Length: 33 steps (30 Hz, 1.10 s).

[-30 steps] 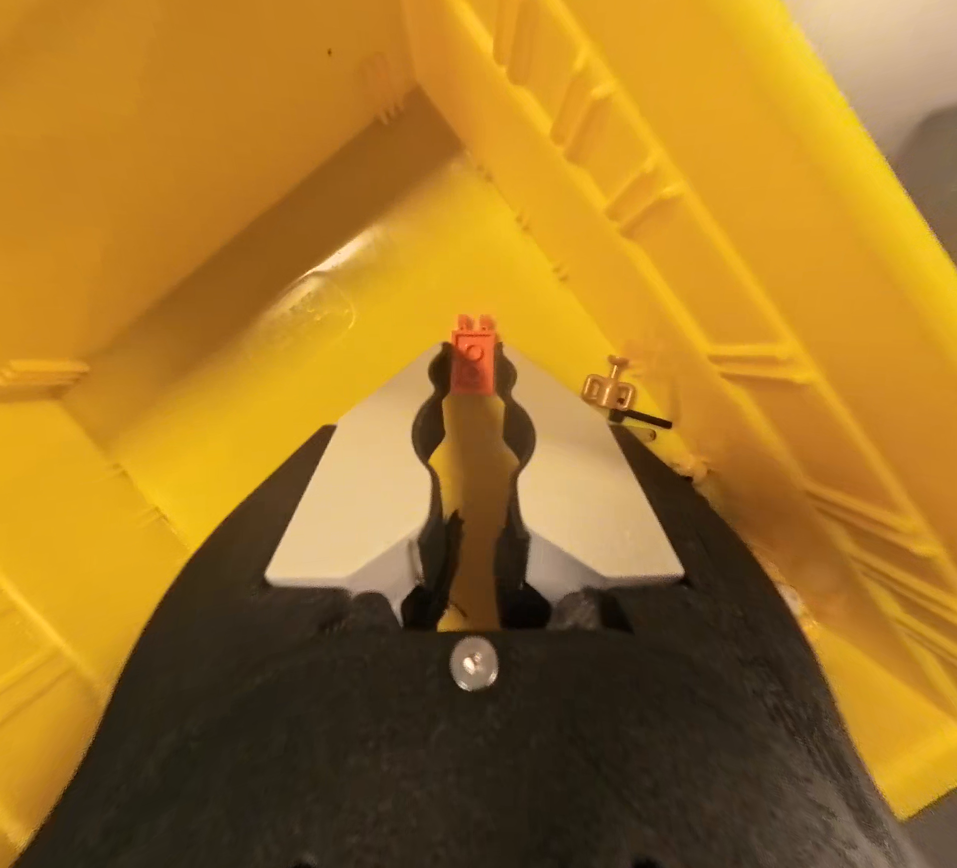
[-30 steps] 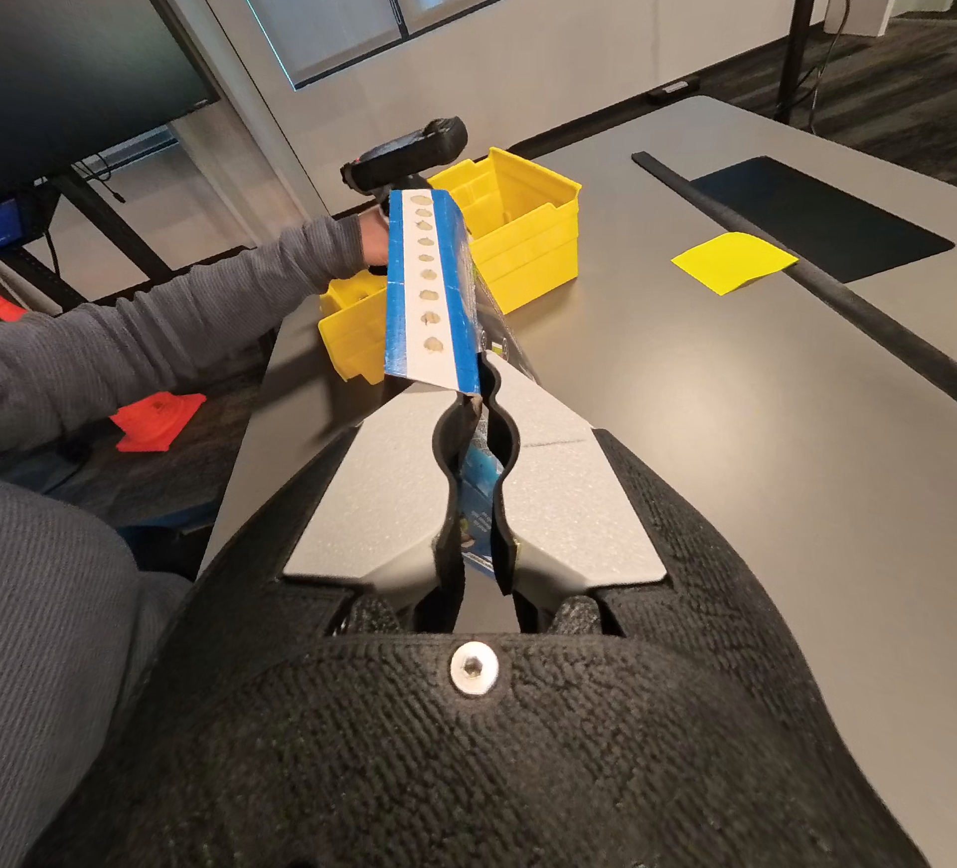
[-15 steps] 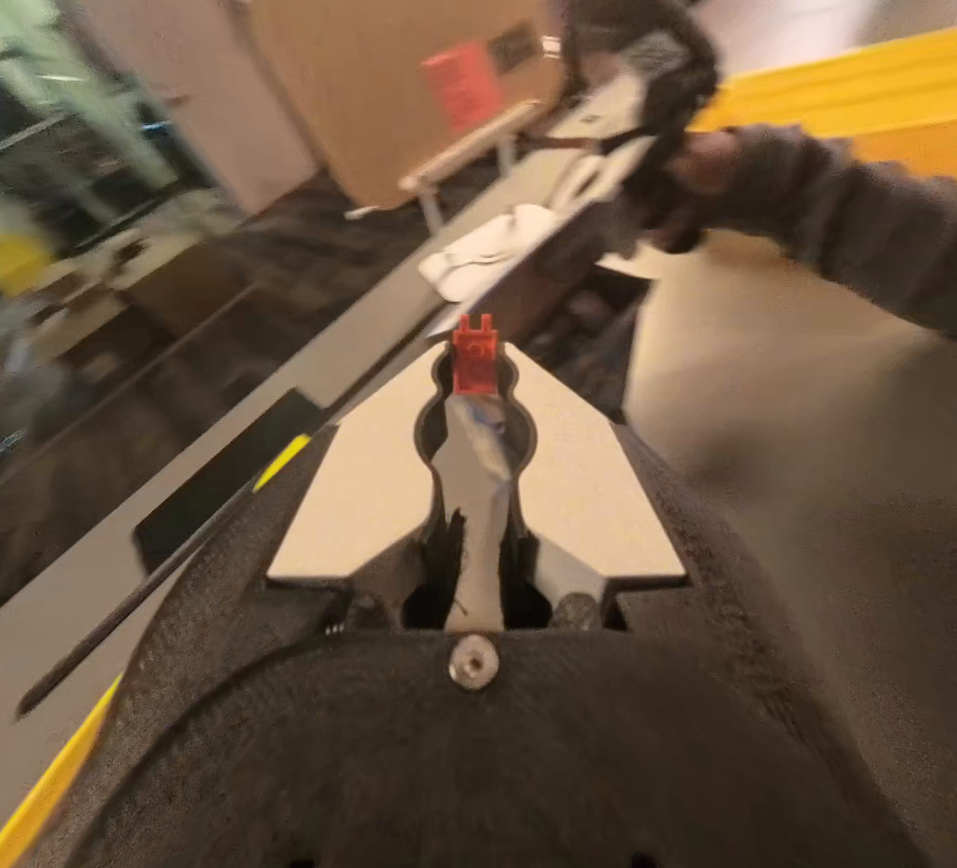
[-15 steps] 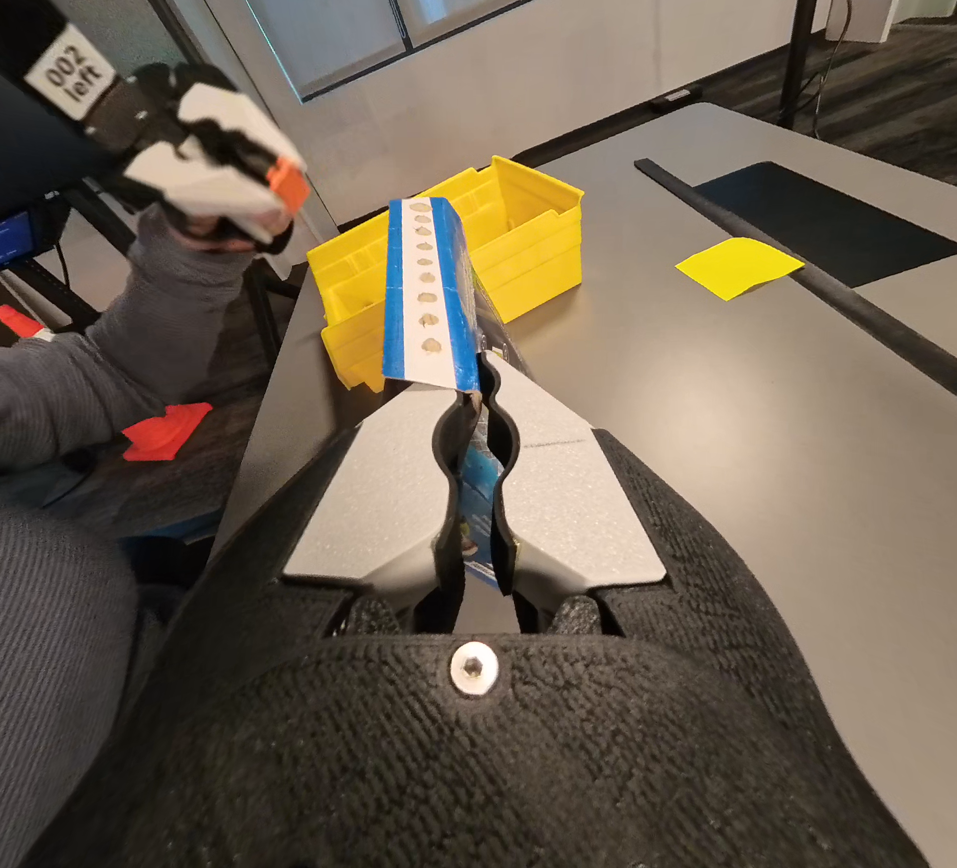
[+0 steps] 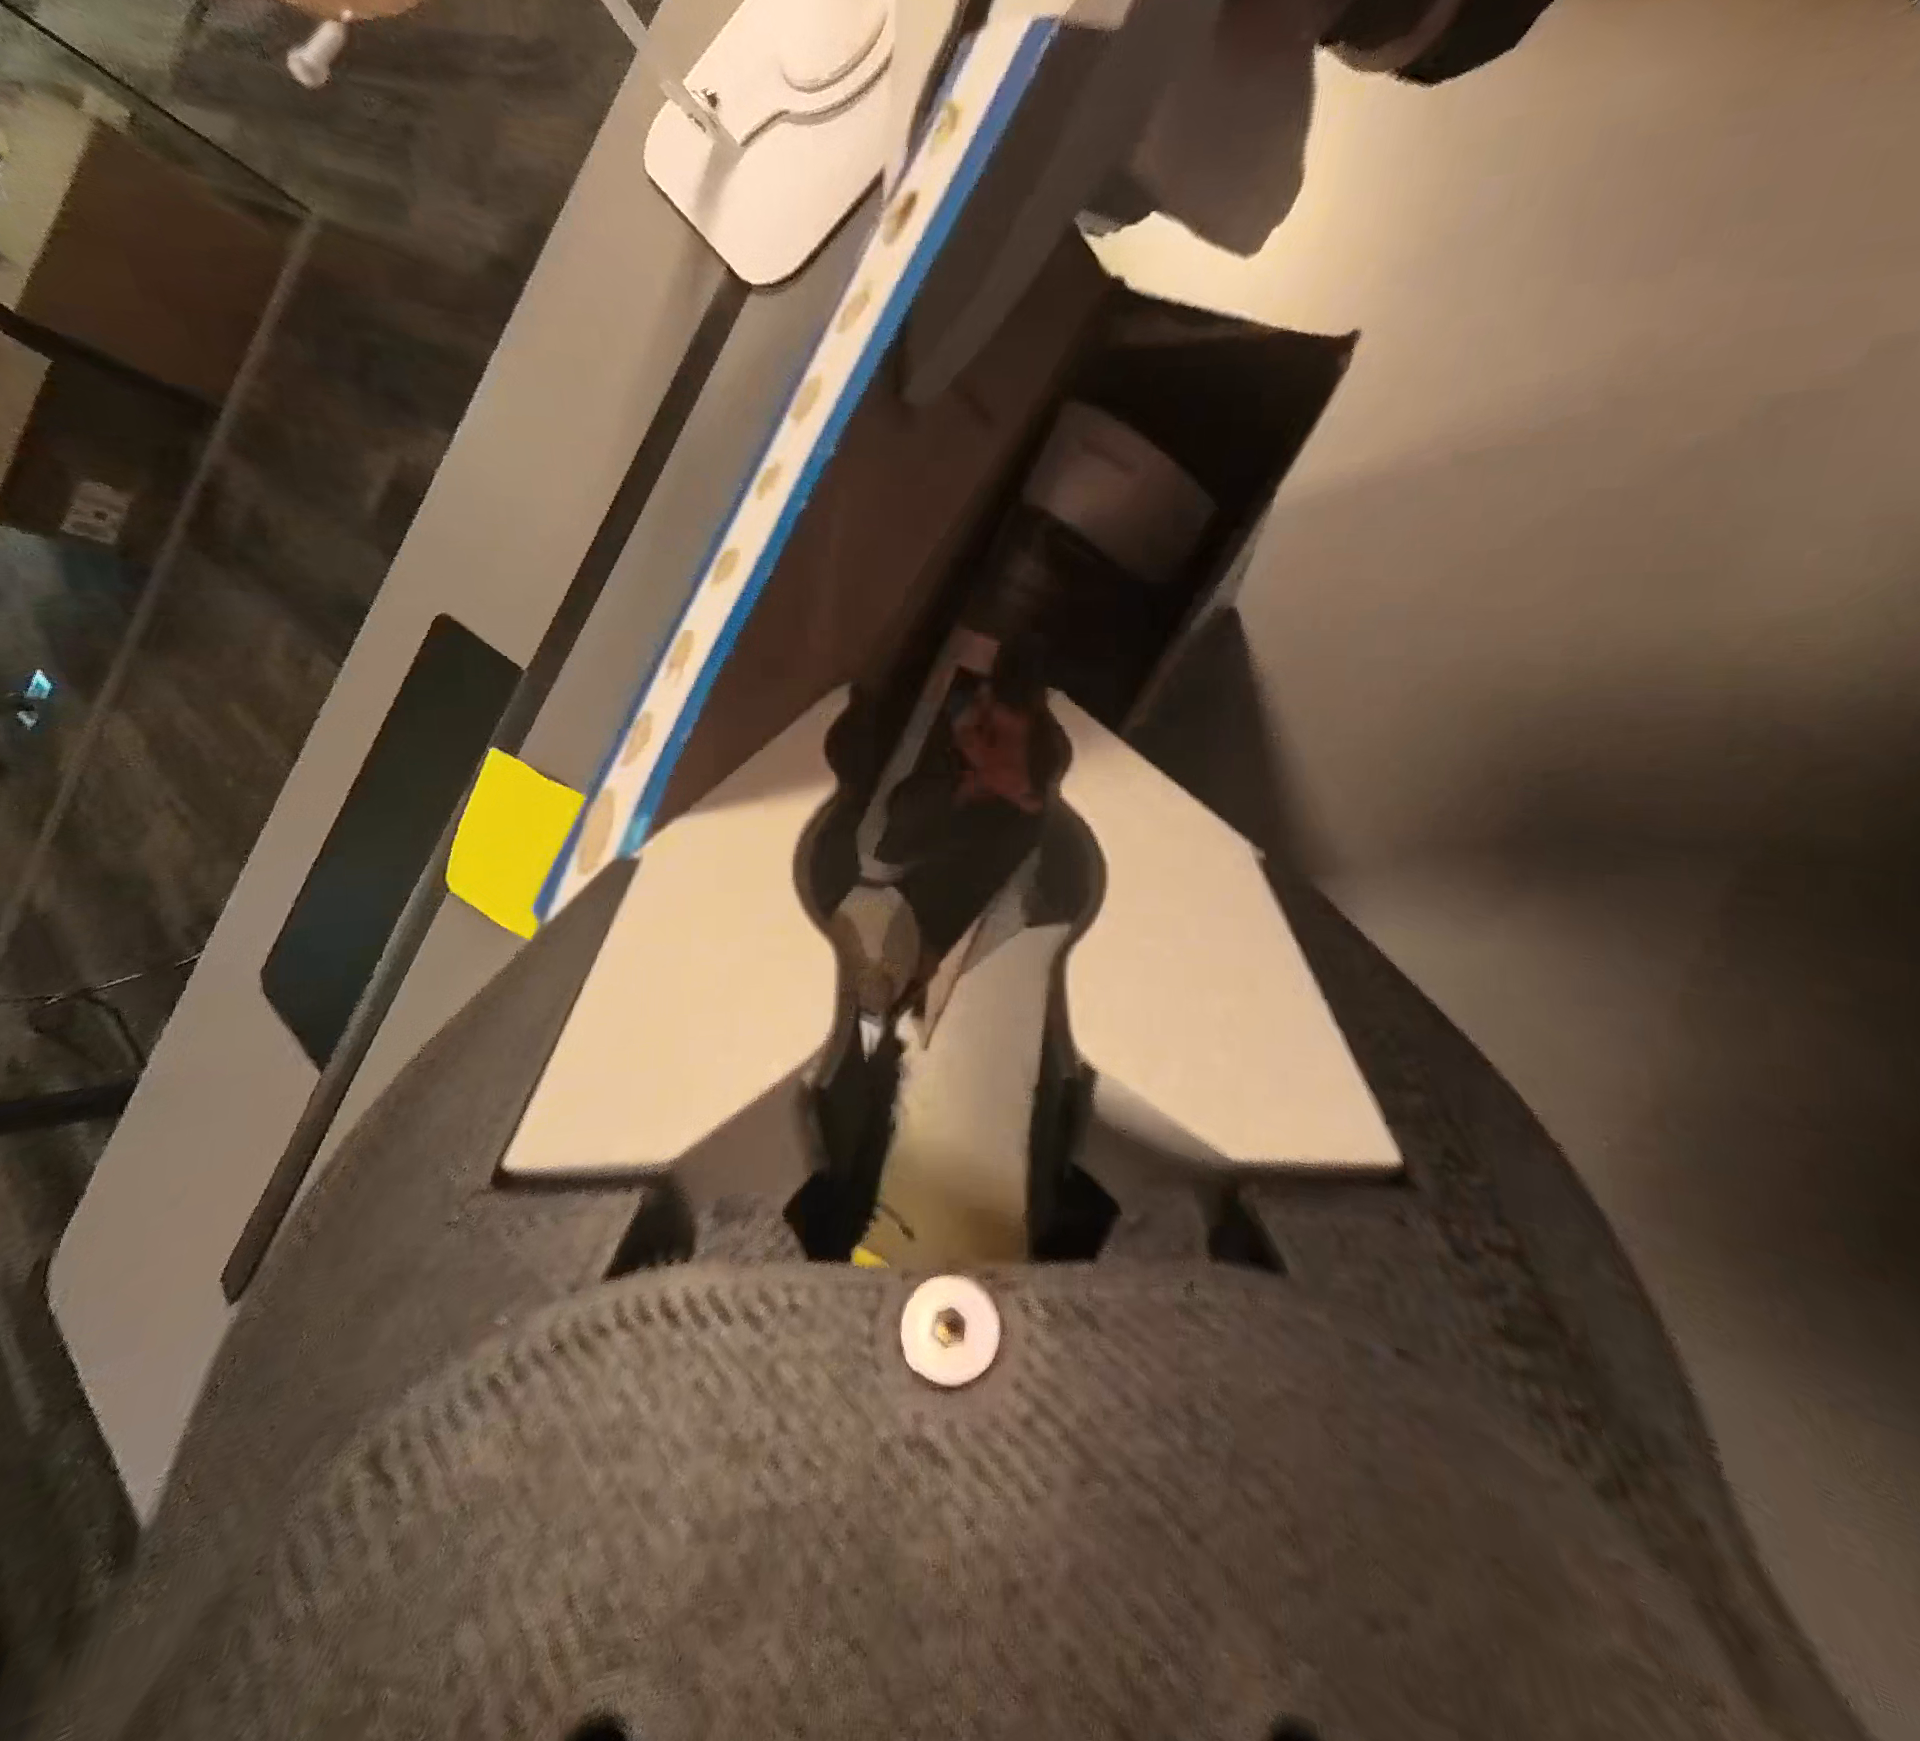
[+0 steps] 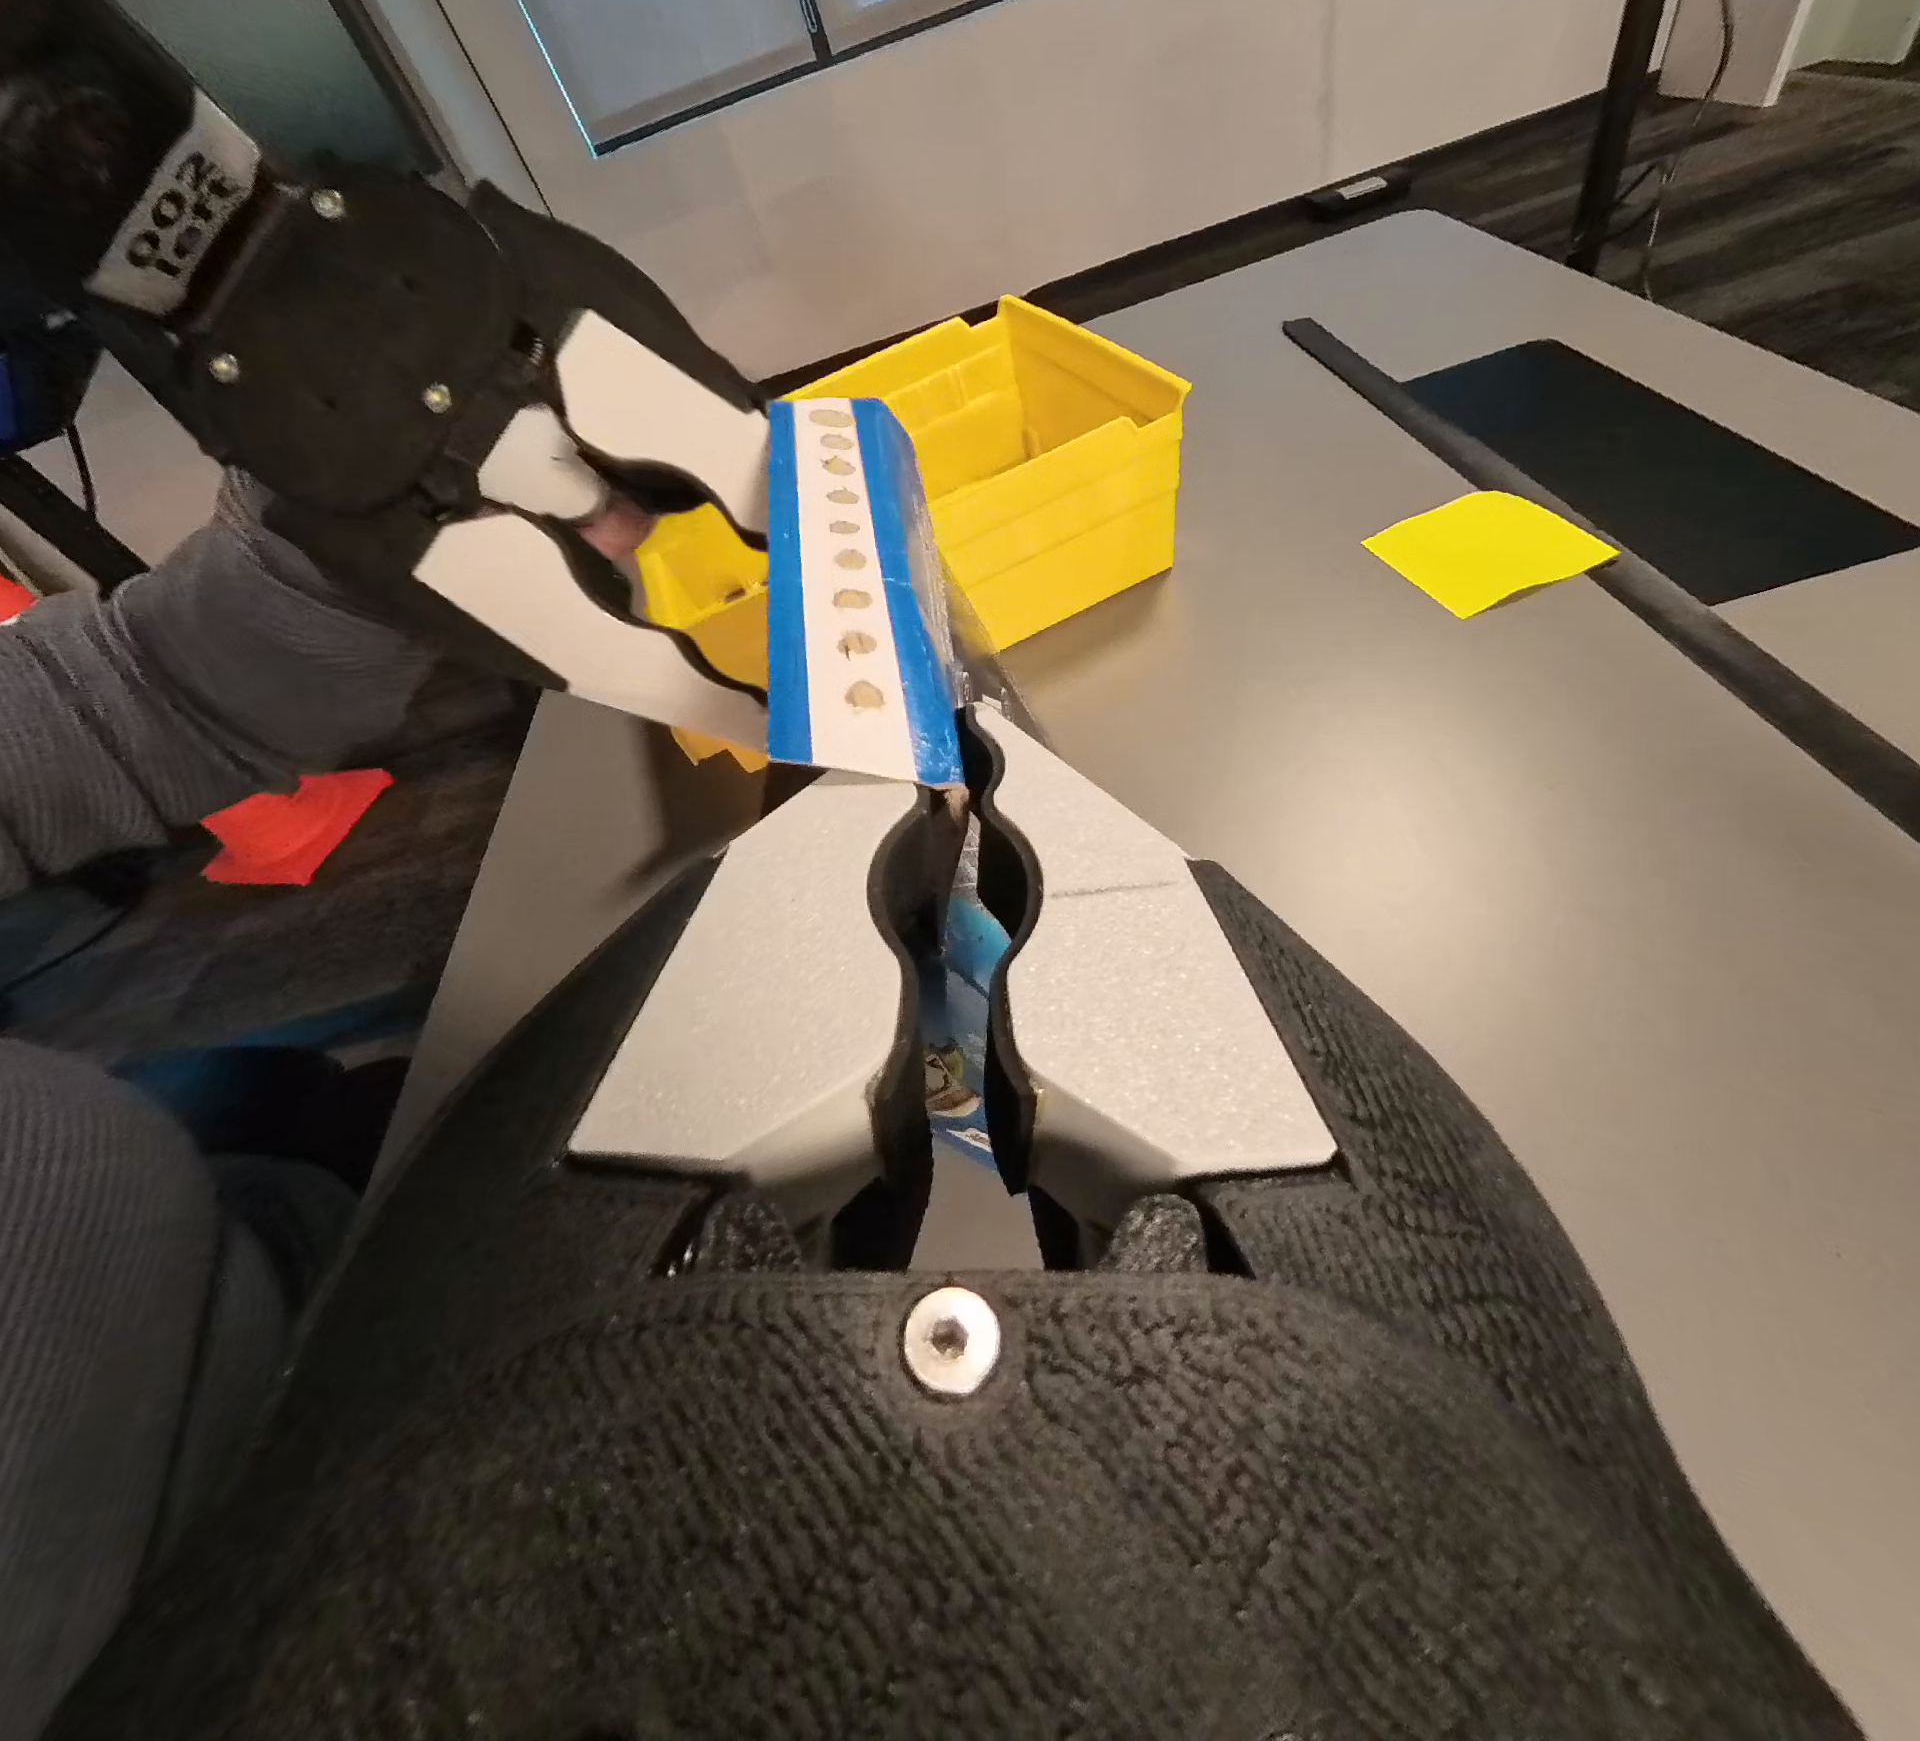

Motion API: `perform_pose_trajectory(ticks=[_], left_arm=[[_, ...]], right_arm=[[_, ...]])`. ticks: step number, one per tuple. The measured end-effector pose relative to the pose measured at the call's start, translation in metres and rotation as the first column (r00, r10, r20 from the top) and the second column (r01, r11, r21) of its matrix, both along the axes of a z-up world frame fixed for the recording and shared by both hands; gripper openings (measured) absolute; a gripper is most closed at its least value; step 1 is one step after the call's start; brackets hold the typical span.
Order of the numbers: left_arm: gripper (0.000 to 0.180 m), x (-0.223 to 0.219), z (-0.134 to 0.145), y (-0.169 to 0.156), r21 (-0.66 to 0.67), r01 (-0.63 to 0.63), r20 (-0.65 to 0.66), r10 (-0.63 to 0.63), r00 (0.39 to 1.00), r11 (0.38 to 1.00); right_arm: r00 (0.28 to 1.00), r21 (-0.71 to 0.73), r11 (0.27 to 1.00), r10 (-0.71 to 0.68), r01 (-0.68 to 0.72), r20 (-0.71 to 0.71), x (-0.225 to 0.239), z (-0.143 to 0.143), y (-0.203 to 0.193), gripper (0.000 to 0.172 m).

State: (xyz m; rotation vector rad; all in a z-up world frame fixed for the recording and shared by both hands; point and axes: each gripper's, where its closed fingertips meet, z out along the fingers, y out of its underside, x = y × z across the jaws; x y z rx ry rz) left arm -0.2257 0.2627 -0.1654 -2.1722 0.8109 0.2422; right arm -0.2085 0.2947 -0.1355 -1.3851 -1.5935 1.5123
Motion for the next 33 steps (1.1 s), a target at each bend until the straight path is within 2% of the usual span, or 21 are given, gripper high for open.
perform_pose_trajectory(ticks=[3, 7, 10, 12, 14, 16, 18, 20, 22, 24, 26, 28, 29, 30, 32, 33], left_arm=[[0.032, 0.004, 0.004, -0.007, -0.018, 0.007, 0.073, -0.005, 0.997, 1.0], [0.034, -0.011, 0.015, -0.012, 0.027, -0.062, 0.07, 0.06, 0.996, 0.998], [0.034, -0.025, 0.032, -0.019, 0.11, -0.166, 0.145, 0.15, 0.978, 0.98], [0.034, -0.034, 0.043, -0.031, 0.174, -0.237, 0.213, 0.198, 0.957, 0.956], [0.033, -0.043, 0.051, -0.045, 0.24, -0.299, 0.266, 0.233, 0.935, 0.924], [0.032, -0.053, 0.055, -0.061, 0.293, -0.357, 0.288, 0.274, 0.918, 0.887], [0.029, -0.061, 0.056, -0.078, 0.326, -0.398, 0.309, 0.301, 0.902, 0.857], [0.028, -0.07, 0.055, -0.095, 0.329, -0.445, 0.335, 0.338, 0.88, 0.833], [0.028, -0.078, 0.052, -0.109, 0.319, -0.484, 0.364, 0.366, 0.856, 0.815], [0.028, -0.085, 0.049, -0.121, 0.311, -0.514, 0.406, 0.378, 0.832, 0.799], [0.028, -0.091, 0.046, -0.13, 0.297, -0.544, 0.449, 0.388, 0.805, 0.785], [0.028, -0.096, 0.042, -0.137, 0.277, -0.567, 0.481, 0.399, 0.781, 0.776], [0.028, -0.1, 0.041, -0.141, 0.275, -0.581, 0.488, 0.409, 0.771, 0.766], [0.028, -0.106, 0.04, -0.145, 0.273, -0.596, 0.486, 0.426, 0.763, 0.755], [0.028, -0.122, 0.036, -0.153, 0.258, -0.64, 0.457, 0.492, 0.741, 0.724], [0.028, -0.13, 0.032, -0.157, 0.24, -0.66, 0.439, 0.527, 0.728, 0.712]], right_arm=[[1.0, -0.006, 1.0, 0.001, -0.001, -0.001, 0.0, 0.0, 0.001, 0.0], [1.0, 0.002, 1.0, -0.019, 0.019, -0.006, -0.001, 0.0, 0.004, 0.0], [0.994, 0.114, 0.988, -0.094, 0.099, -0.052, -0.002, 0.005, 0.015, 0.0], [0.988, 0.182, 0.977, -0.089, 0.111, -0.127, -0.003, 0.014, 0.012, 0.0], [0.99, 0.085, 0.99, -0.108, 0.116, -0.089, -0.01, 0.001, 0.02, 0.0], [0.994, -0.061, 0.997, -0.047, 0.041, -0.103, -0.006, 0.008, 0.014, 0.0], [0.986, -0.055, 0.996, -0.071, 0.064, -0.148, -0.004, 0.016, 0.02, 0.0], [0.991, -0.037, 0.993, -0.116, 0.114, -0.062, -0.008, -0.005, 0.031, 0.0], [0.991, -0.152, 0.988, -0.059, 0.04, -0.122, -0.004, 0.013, 0.021, 0.0], [0.985, -0.122, 0.992, -0.055, 0.035, -0.163, -0.002, 0.022, 0.017, 0.0], [0.991, -0.052, 0.992, -0.121, 0.118, -0.062, -0.009, -0.003, 0.03, 0.0], [0.992, -0.136, 0.989, -0.074, 0.06, -0.103, -0.006, 0.01, 0.022, 0.0], [0.988, -0.124, 0.991, -0.064, 0.046, -0.143, -0.004, 0.018, 0.019, 0.0], [0.987, -0.105, 0.992, -0.08, 0.065, -0.142, -0.004, 0.017, 0.021, 0.0], [0.99, -0.059, 0.991, -0.127, 0.124, -0.061, -0.01, -0.004, 0.031, 0.0], [0.991, -0.114, 0.987, -0.122, 0.114, -0.06, -0.009, 0.0, 0.03, 0.0]])
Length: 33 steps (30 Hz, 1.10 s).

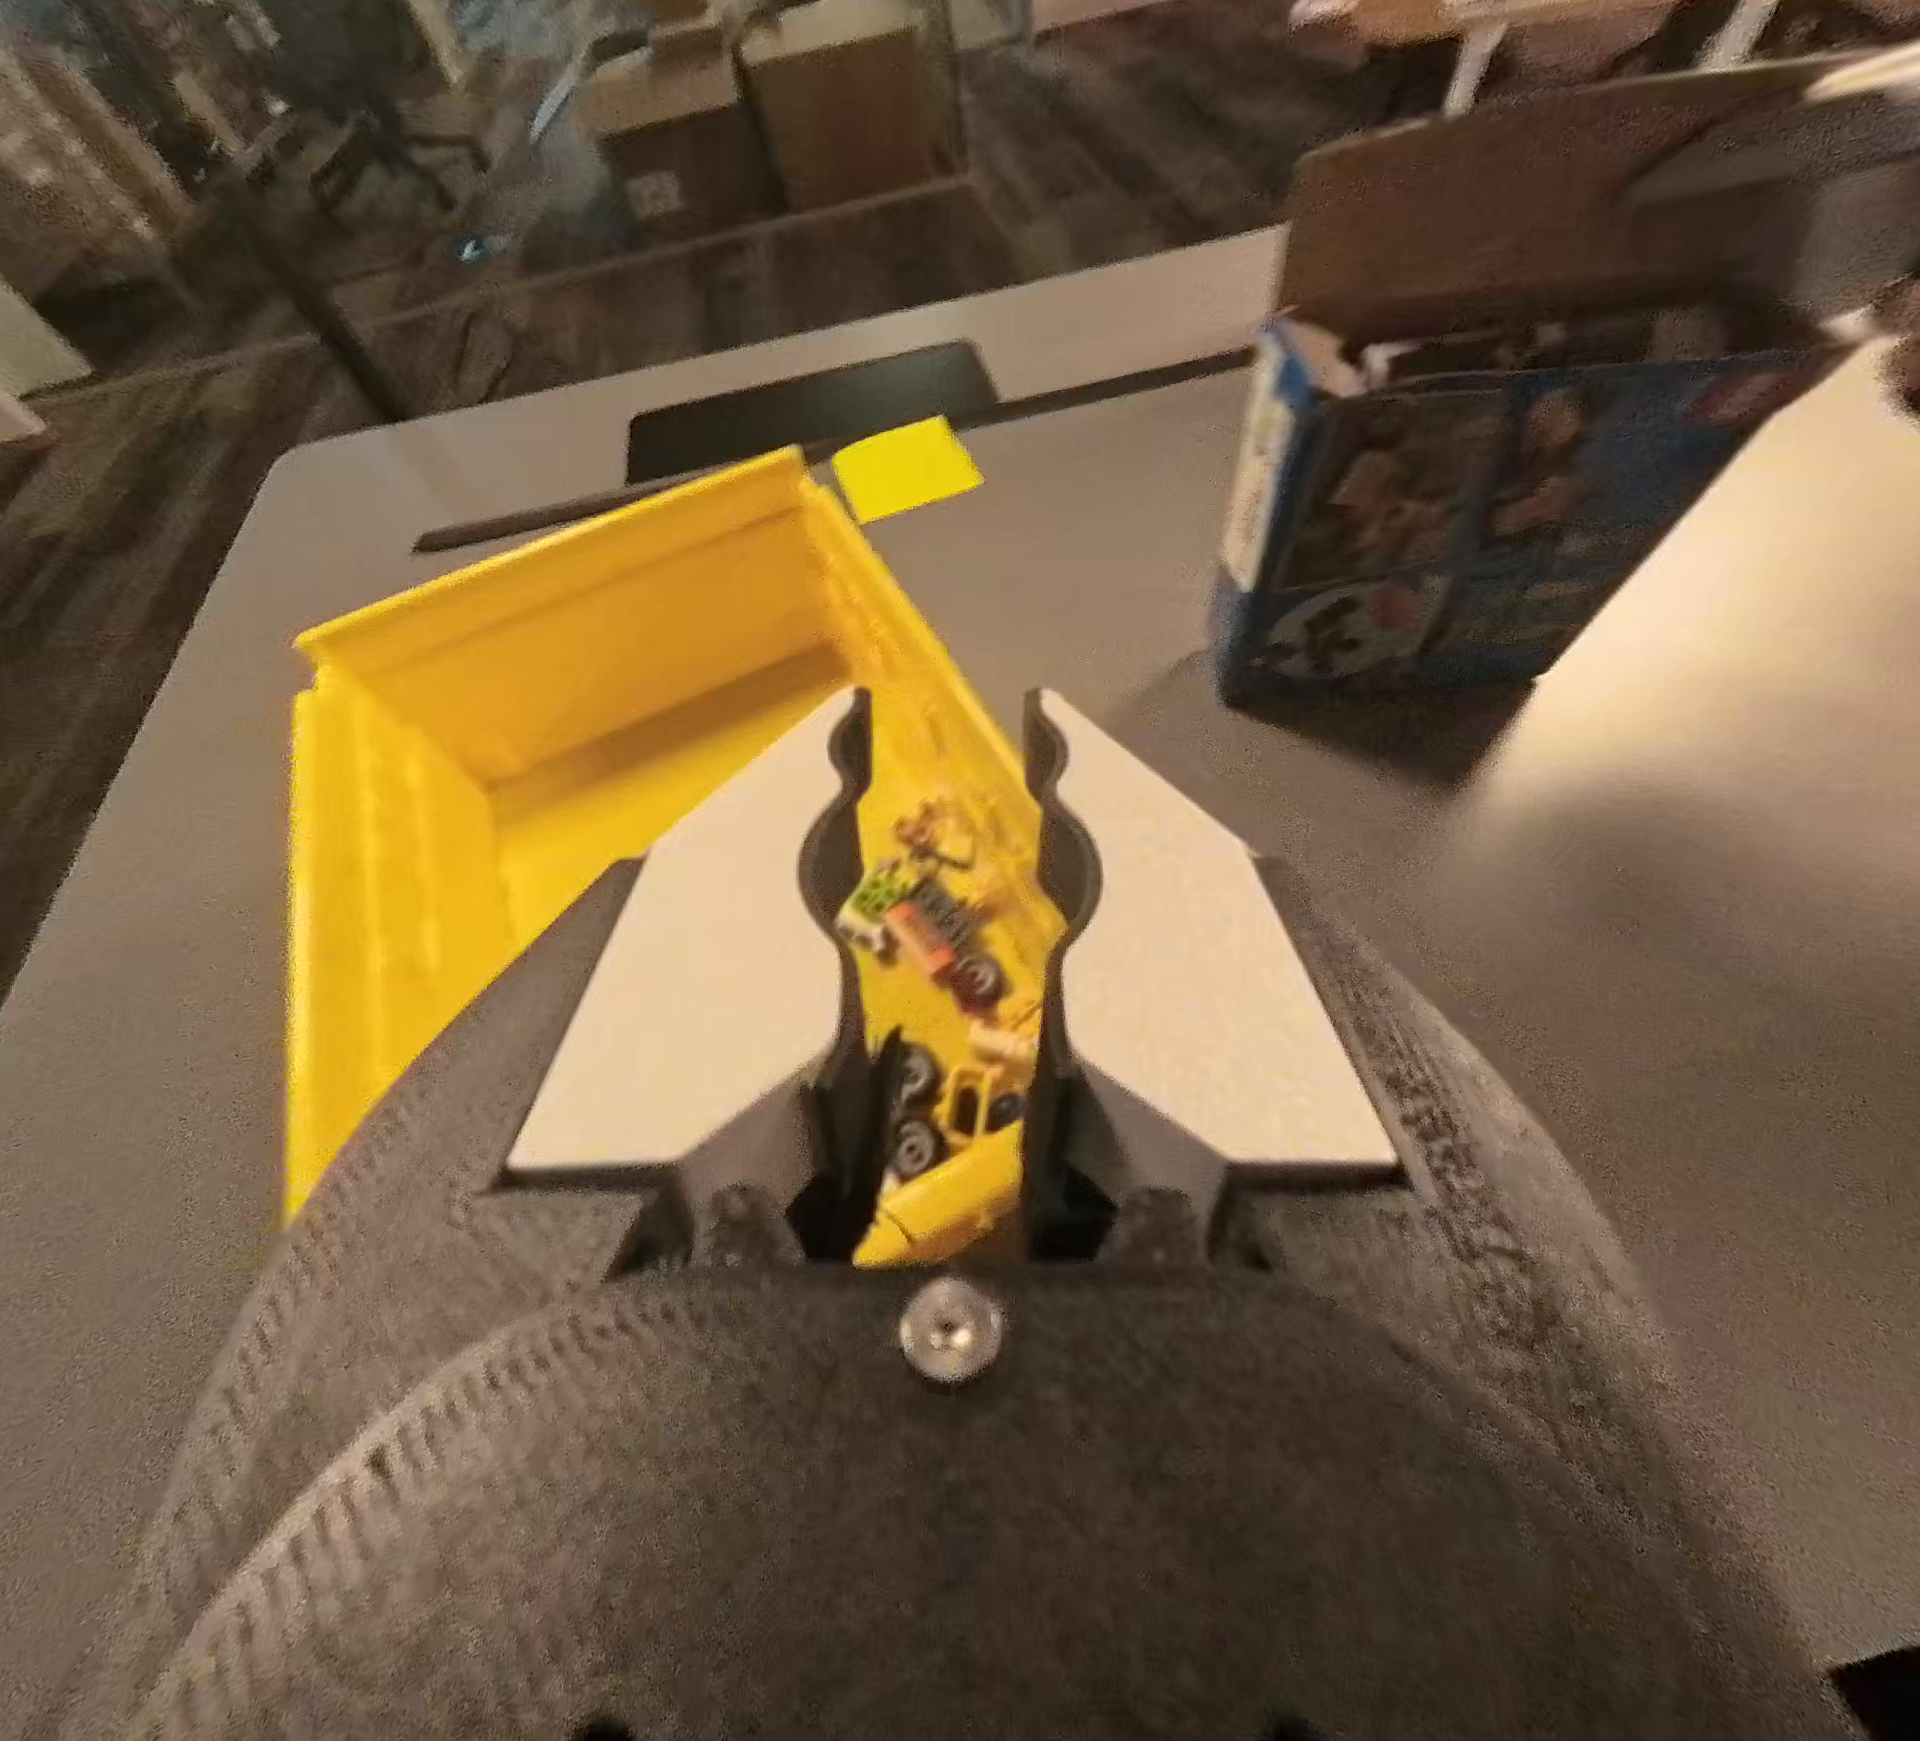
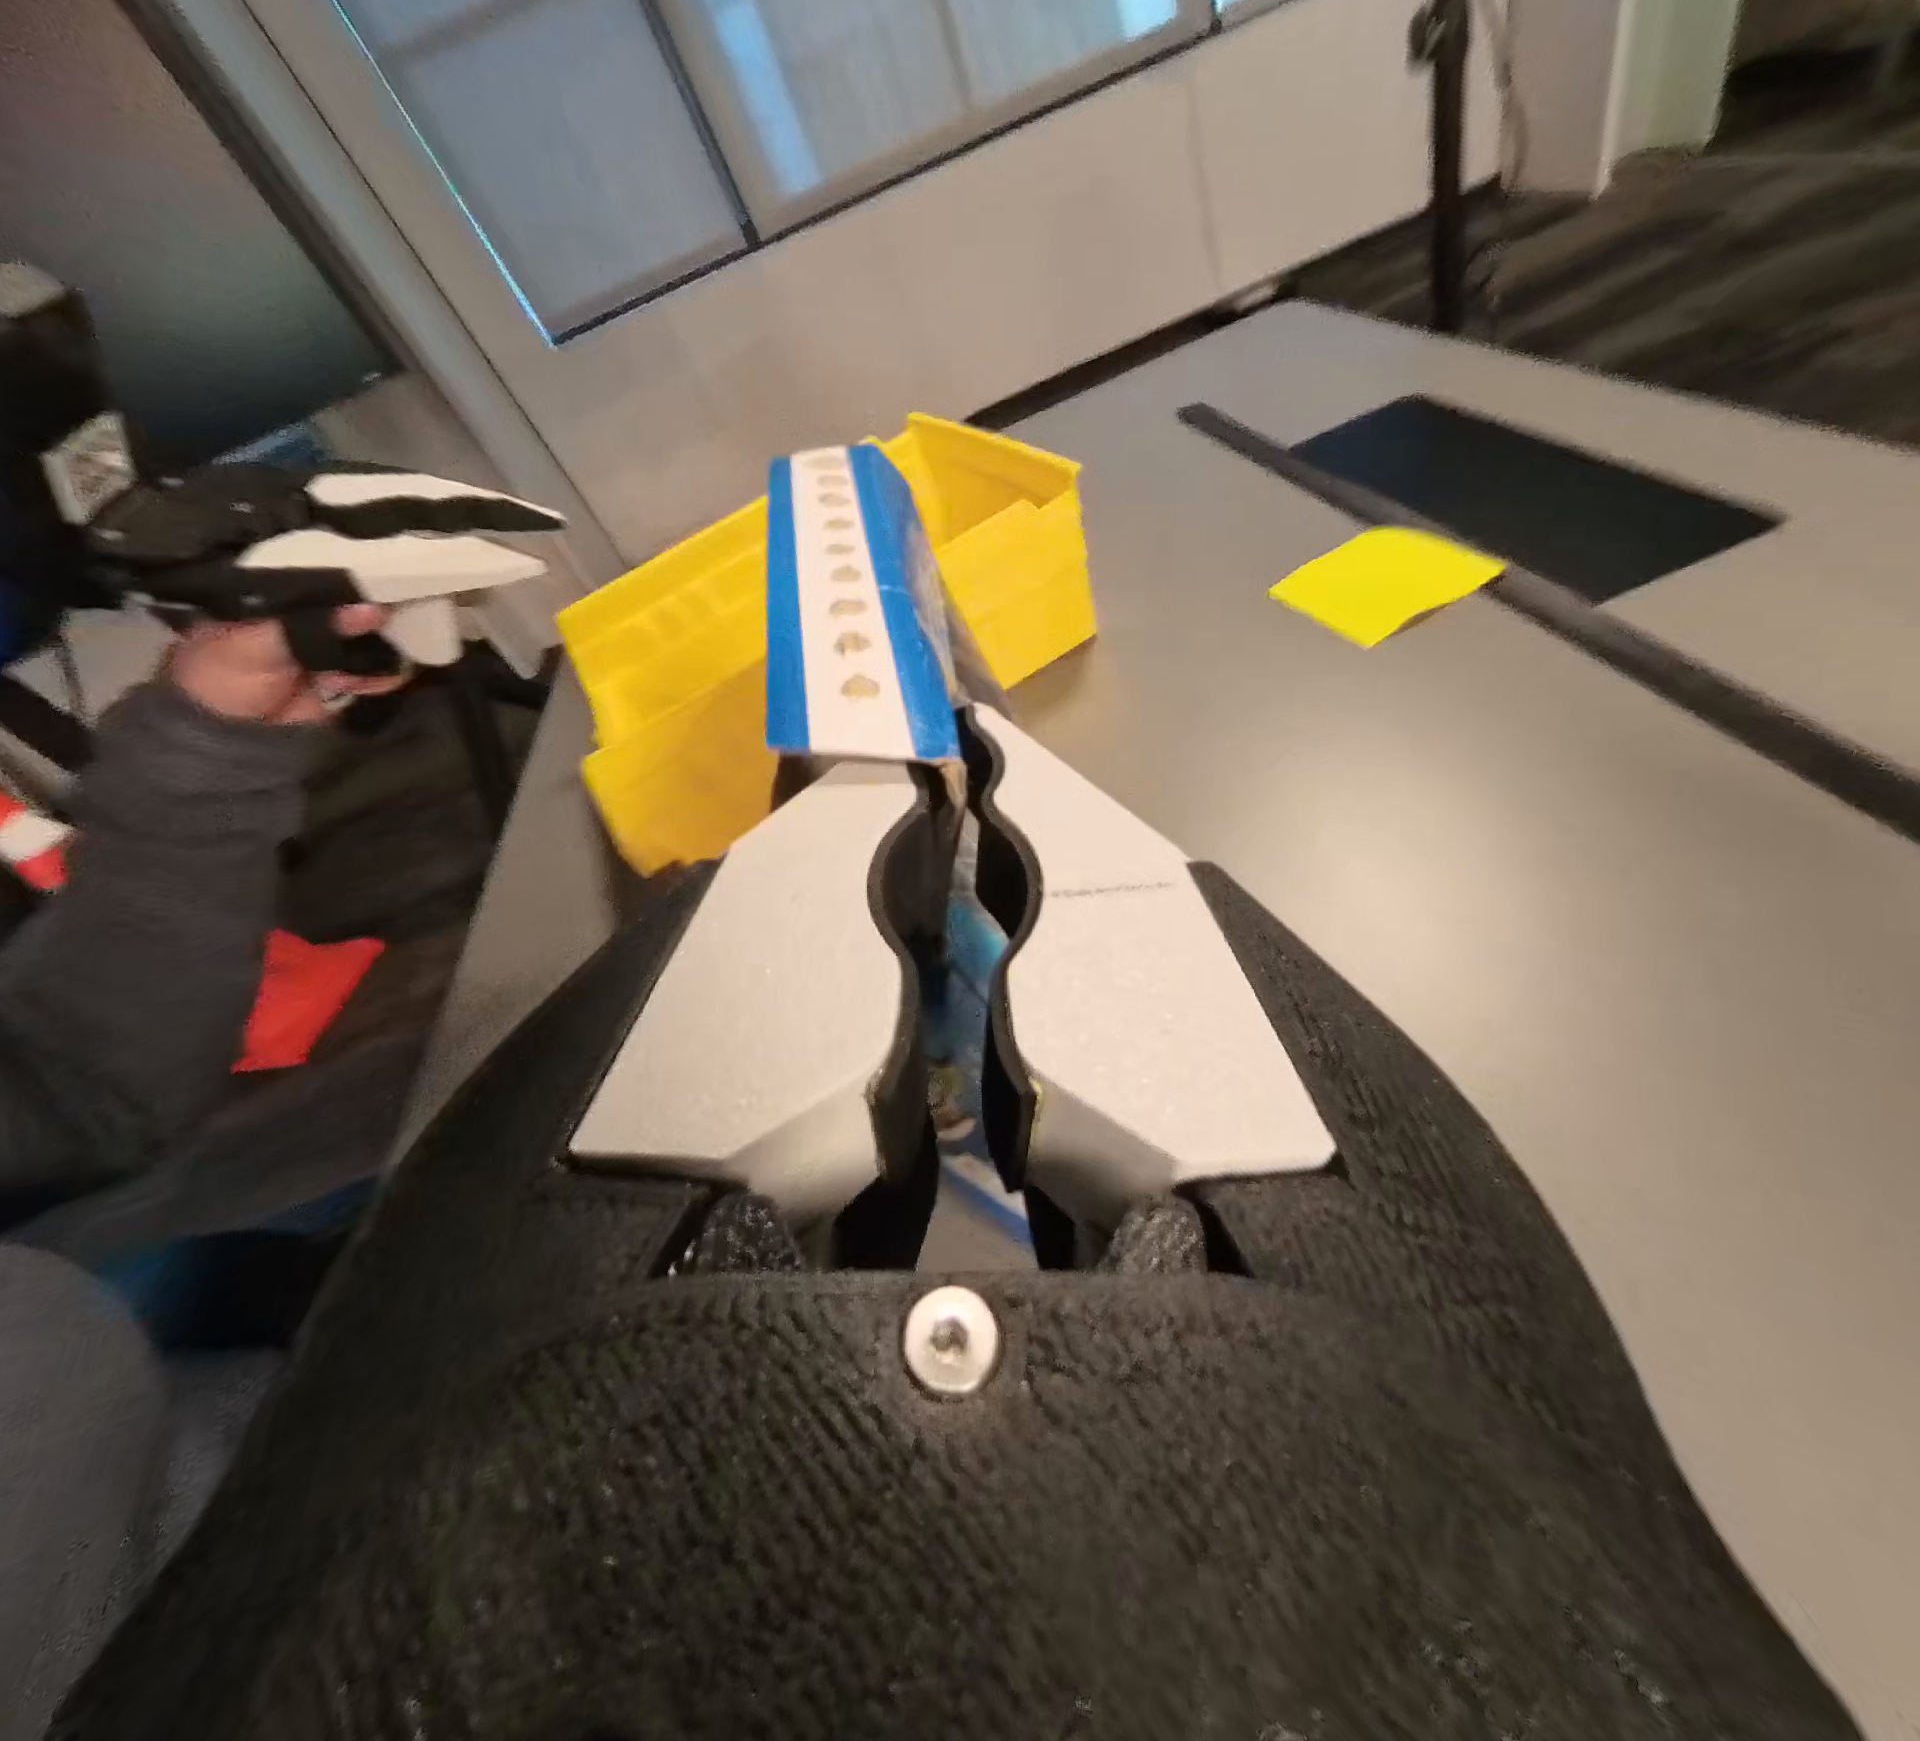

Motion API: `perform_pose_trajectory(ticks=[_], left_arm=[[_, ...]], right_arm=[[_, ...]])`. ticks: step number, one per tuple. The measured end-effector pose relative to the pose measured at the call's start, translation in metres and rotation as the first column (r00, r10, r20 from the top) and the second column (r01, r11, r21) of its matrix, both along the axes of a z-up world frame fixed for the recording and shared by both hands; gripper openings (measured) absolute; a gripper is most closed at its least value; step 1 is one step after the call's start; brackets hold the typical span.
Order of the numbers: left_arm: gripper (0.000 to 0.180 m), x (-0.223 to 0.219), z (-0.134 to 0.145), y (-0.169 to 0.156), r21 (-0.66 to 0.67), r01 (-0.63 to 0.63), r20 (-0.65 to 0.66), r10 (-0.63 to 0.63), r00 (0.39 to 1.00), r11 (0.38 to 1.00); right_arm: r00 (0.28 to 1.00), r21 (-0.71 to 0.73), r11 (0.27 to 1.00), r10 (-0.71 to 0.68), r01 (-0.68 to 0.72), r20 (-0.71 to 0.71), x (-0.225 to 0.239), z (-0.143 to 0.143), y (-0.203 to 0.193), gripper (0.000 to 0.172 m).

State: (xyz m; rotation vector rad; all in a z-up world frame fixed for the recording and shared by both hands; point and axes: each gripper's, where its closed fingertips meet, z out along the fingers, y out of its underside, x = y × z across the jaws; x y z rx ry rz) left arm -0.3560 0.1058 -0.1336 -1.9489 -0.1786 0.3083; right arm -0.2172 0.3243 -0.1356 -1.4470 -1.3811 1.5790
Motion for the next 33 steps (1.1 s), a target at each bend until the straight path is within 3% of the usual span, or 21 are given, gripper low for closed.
perform_pose_trajectory(ticks=[4, 7, 11, 14, 19, 24, 30, 33], left_arm=[[0.027, -0.02, -0.038, -0.01, -0.202, -0.026, 0.157, 0.058, 0.986, 0.979], [0.028, -0.03, -0.07, -0.004, -0.326, 0.037, 0.251, 0.05, 0.967, 0.944], [0.025, -0.042, -0.121, 0.005, -0.487, 0.075, 0.343, 0.111, 0.933, 0.87], [0.046, -0.047, -0.146, 0.016, -0.536, 0.063, 0.358, 0.159, 0.92, 0.842], [0.05, -0.059, -0.162, 0.021, -0.595, 0.003, 0.268, 0.194, 0.944, 0.804], [0.049, -0.05, -0.175, 0.013, -0.668, 0.041, 0.302, 0.22, 0.928, 0.743], [0.03, -0.037, -0.177, 0.014, -0.677, 0.088, 0.323, 0.187, 0.928, 0.731], [0.029, -0.037, -0.176, 0.013, -0.664, 0.089, 0.316, 0.171, 0.933, 0.743]], right_arm=[[0.999, 0.113, 0.993, -0.047, 0.045, 0.011, 0.001, 0.004, -0.002, 0.0], [0.998, 0.048, 0.997, -0.054, 0.053, 0.023, -0.002, -0.003, 0.005, 0.0], [0.997, 0.088, 0.994, -0.068, 0.064, 0.038, 0.002, -0.004, 0.01, 0.0], [0.997, 0.088, 0.995, -0.056, 0.052, 0.044, 0.002, -0.003, 0.006, 0.0], [0.998, 0.099, 0.994, -0.048, 0.044, 0.043, -0.001, -0.002, 0.001, 0.0], [0.998, 0.09, 0.995, -0.054, 0.05, 0.042, -0.001, -0.003, 0.002, 0.0], [0.998, 0.079, 0.996, -0.048, 0.045, 0.04, -0.001, -0.003, 0.002, 0.0], [0.998, 0.087, 0.995, -0.046, 0.042, 0.041, -0.001, -0.002, 0.001, 0.0]])
